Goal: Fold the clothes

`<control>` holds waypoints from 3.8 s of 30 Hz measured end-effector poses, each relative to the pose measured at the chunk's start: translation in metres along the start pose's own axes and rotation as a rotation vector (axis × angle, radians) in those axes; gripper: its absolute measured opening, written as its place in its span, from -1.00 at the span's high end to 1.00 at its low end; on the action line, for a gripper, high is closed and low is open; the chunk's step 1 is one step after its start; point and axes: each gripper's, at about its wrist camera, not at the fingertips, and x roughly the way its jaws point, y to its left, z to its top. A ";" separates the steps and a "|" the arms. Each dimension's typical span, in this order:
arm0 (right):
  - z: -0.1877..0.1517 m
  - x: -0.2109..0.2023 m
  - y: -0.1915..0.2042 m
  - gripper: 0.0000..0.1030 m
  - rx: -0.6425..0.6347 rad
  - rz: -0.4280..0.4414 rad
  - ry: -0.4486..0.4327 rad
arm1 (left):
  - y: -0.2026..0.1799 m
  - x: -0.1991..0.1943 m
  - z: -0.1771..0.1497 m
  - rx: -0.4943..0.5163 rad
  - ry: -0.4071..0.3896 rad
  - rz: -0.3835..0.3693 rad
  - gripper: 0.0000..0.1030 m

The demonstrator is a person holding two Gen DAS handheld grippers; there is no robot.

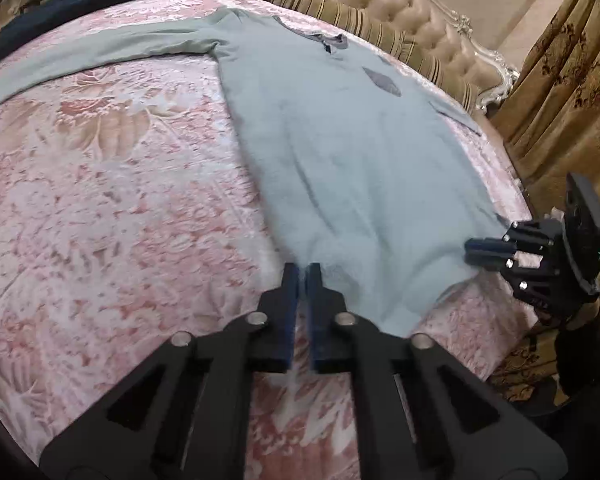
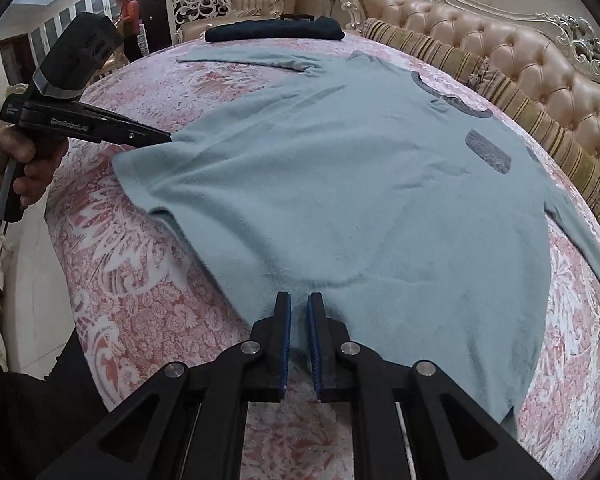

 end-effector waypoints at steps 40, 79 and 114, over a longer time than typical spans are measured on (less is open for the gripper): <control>-0.050 -0.040 -0.039 0.10 0.135 -0.136 0.002 | -0.101 0.033 -0.020 0.458 0.036 0.200 0.43; -0.095 -0.070 -0.119 -0.12 0.563 -0.255 -0.082 | -0.023 -0.032 -0.051 -0.056 -0.163 0.089 0.40; -0.080 -0.077 -0.090 0.78 0.354 -0.348 0.076 | -0.025 -0.015 -0.002 0.027 -0.214 0.228 0.02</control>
